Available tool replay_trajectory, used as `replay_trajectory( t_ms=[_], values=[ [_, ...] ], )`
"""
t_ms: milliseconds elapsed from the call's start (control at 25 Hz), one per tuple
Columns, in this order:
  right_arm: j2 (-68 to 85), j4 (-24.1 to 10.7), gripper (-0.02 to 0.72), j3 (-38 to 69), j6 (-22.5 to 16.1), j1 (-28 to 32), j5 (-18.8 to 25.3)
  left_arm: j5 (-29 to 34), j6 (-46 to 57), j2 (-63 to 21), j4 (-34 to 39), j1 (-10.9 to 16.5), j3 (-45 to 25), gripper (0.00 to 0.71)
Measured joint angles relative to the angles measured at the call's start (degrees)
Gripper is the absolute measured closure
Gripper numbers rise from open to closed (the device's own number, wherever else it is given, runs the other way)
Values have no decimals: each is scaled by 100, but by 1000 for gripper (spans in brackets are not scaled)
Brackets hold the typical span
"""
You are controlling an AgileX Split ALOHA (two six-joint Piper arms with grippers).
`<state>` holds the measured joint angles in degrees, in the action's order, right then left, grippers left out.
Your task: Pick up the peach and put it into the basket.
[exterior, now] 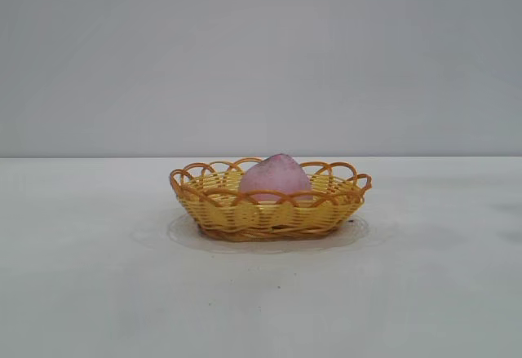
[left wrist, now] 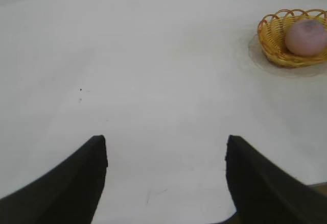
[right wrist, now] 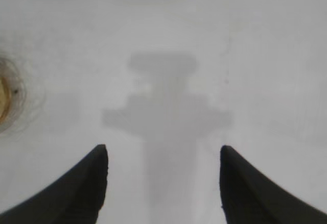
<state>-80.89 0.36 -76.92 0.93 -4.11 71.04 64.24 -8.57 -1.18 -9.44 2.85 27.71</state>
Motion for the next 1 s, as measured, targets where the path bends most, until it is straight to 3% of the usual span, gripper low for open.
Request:
replay_trajectory(
  t_ms=[680, 1000],
  values=[
    [4640, -29, 292, 3216, -133, 0, 125, 0, 0, 0, 0, 0, 0, 230],
    [6678, 33, 292, 4598, -154, 0, -191, 0, 0, 0, 0, 0, 0, 230]
  ],
)
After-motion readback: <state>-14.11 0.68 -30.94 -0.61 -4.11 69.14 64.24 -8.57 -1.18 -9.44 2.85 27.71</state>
